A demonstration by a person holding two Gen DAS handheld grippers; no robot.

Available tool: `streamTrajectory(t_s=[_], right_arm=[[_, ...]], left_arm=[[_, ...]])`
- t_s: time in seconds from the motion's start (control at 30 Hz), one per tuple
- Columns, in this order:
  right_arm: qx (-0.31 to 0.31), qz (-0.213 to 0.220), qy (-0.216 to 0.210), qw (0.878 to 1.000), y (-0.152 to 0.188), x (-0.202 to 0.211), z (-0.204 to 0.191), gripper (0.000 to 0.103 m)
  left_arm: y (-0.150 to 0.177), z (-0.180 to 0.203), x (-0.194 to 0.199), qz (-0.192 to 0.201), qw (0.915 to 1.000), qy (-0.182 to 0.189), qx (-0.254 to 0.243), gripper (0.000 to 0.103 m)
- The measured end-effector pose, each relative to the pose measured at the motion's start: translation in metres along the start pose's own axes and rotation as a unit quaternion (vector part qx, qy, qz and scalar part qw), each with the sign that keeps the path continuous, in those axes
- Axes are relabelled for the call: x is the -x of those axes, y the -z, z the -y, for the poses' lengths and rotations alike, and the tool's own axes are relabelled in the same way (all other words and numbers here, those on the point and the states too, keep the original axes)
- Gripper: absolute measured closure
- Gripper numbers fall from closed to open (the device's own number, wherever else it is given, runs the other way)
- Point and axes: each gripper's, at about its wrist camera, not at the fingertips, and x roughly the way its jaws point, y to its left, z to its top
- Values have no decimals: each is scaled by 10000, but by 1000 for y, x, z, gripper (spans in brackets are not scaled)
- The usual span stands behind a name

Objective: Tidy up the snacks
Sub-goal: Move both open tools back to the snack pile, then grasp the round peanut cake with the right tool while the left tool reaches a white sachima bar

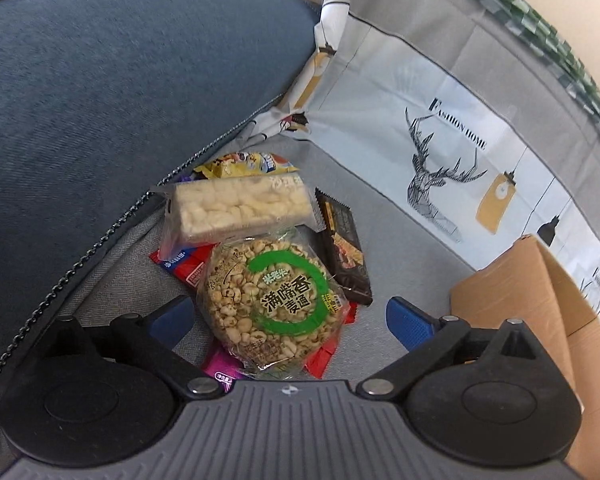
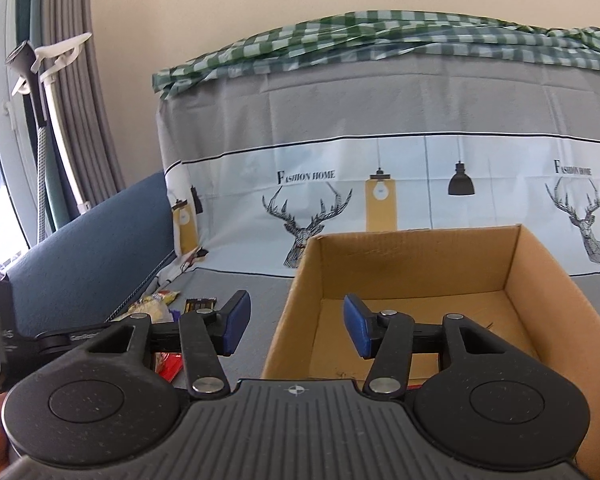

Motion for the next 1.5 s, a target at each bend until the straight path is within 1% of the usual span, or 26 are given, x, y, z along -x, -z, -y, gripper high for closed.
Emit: streamTrajectory(t_s=[0.03,0.1,0.13,0.17,0.2,0.27,0.33,0.4,0.47,0.53,0.57,0.63,0.73,0.8,0.83,0.87,0.9,0.97,1.03,1.1,1.17,1.2,1.27,1.37,1.5], right_arm=[[17,-19,-11,10000,0,-1,-1,48],[47,-44,-29,10000,2,-3,-5,47],[61,-54,-35,10000,2,-4,-7,46],[70,-64,-39,9999,3,-5,-9,45],[72,-81,-50,9999,3,-6,-11,45],[95,-104,-82,9999,5,-9,-17,45],[160,-91,-135,9997,7,-10,-25,45],[253,-47,-261,9993,9,-11,-36,46],[343,-73,-452,9984,12,-14,-49,63],[398,-229,-647,9968,17,-22,-65,71],[460,-321,-712,9959,21,-28,-75,71],[594,-447,-818,9939,28,-39,-94,71],[691,-670,-976,9906,37,-55,-118,71],[710,-790,-1027,9890,41,-69,-128,71],[733,-851,-1056,9880,43,-75,-132,67],[779,-921,-1086,9867,45,-83,-136,58],[862,-970,-1105,9854,47,-90,-141,52],[1089,-946,-1062,9838,51,-101,-149,34],[1218,-967,-1054,9822,53,-113,-155,23],[1226,-1029,-1114,9808,54,-126,-159,19],[1269,-1083,-1135,9794,56,-139,-163,14],[1291,-1126,-1157,9784,58,-145,-165,12],[1355,-1224,-1252,9752,62,-157,-171,12],[1621,-1313,-1265,9698,71,-170,-181,12],[2021,-1370,-1278,9613,80,-177,-192,13]], left_arm=[[0,0,-3,-27,10000,-26,-18,2],[0,-2,-7,-79,9999,-64,-4,21],[-1,-5,-8,-115,9999,-53,57,24],[-1,-9,-7,-99,9998,-28,163,39],[-3,-15,-5,-103,9995,26,300,52],[-6,-28,0,-119,9977,139,649,60],[-8,-40,9,-104,9949,171,993,60],[-10,-52,18,-57,9914,289,1271,60],[-11,-60,24,-34,9887,411,1444,60],[-12,-67,27,-14,9855,477,1627,55],[-13,-69,27,-15,9840,480,1717,53],[-15,-73,27,-82,9811,486,1873,53],[-17,-74,25,-138,9795,557,1931,53],[-19,-74,24,-169,9788,617,1943,53],[-19,-74,24,-183,9784,637,1958,53],[-20,-74,23,-196,9779,651,1980,53],[-21,-75,23,-198,9774,665,1998,53],[-23,-76,23,-204,9763,668,2050,53],[-25,-78,23,-229,9743,652,2144,53],[-26,-80,24,-231,9717,662,2256,51],[-28,-83,27,-213,9695,677,2346,47],[-29,-84,28,-197,9686,682,2382,46],[-31,-87,30,-178,9669,703,2446,46],[-33,-90,32,-204,9640,765,2537,46],[-34,-90,31,-214,9632,777,2563,46]])
